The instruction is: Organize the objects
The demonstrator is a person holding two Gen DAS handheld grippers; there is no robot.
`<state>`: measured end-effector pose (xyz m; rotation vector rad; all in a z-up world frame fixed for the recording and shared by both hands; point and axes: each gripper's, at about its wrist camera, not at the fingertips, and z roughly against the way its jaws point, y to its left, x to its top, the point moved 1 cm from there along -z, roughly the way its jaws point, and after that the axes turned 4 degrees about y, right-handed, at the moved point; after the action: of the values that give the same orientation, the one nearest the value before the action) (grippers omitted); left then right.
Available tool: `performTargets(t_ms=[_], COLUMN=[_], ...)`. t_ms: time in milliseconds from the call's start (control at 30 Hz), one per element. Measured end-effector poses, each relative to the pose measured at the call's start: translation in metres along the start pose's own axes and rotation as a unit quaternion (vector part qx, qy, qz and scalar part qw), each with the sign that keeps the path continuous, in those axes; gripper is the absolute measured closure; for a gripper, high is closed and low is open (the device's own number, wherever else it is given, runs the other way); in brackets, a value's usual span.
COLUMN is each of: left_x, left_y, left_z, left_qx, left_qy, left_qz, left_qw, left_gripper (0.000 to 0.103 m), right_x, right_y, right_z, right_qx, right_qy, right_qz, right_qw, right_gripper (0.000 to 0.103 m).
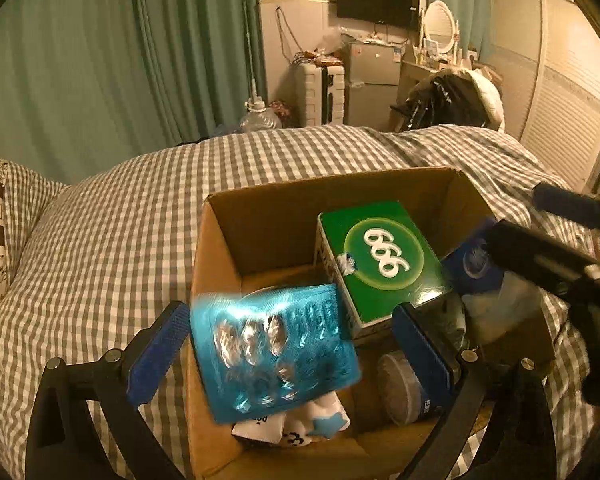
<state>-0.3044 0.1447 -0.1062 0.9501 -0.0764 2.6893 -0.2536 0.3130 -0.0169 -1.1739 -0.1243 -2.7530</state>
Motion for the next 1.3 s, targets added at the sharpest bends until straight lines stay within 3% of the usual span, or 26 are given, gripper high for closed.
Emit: performTargets(t_ms=[133,300,600,900,1100,1300], left_x=[0.002,0.01,0.029,0.009,-0.021,-0.048], left_y=[0.004,0.008,0.014,0.012,0.014,0.007], left_z=[0.012,0.049,0.168,0.276,0.306,0.307], left_qx=[-0.009,-0.012,-0.004,0.01,0.035,0.038], left_qy=[0.003,-0.021,-0.113,-0.215,-0.258,-0.283], left_qz=[0.02,0.039,0.046,0.038,0.044,0.045], left_qw=[0.9998,0.9989,0.9926,0.9759,0.9645,0.9574], left_gripper=[0.0,0.0,0.0,0.0,0.0,0.0], right_x=[0.003,0.007,0.021,0.013,-0.011,-0.035], right_y=[-0.001,-0.004,0.004,0.032,0.041,0.05], right_z=[0.017,0.057,0.163,0.268,0.295,0.286], right_qx=[-0.006,-0.01,-0.037,-0.061,-0.072,-0.072], right_qy=[-0.017,-0.037,-0.1,-0.196,-0.201,-0.226], right_qz=[-0.005,-0.018,-0.02,-0.02,-0.042,-0.037], right_qw=[1.0,0.999,0.994,0.979,0.976,0.971], right_gripper=[0.016,0.013,0.013,0.0,0.0,0.0])
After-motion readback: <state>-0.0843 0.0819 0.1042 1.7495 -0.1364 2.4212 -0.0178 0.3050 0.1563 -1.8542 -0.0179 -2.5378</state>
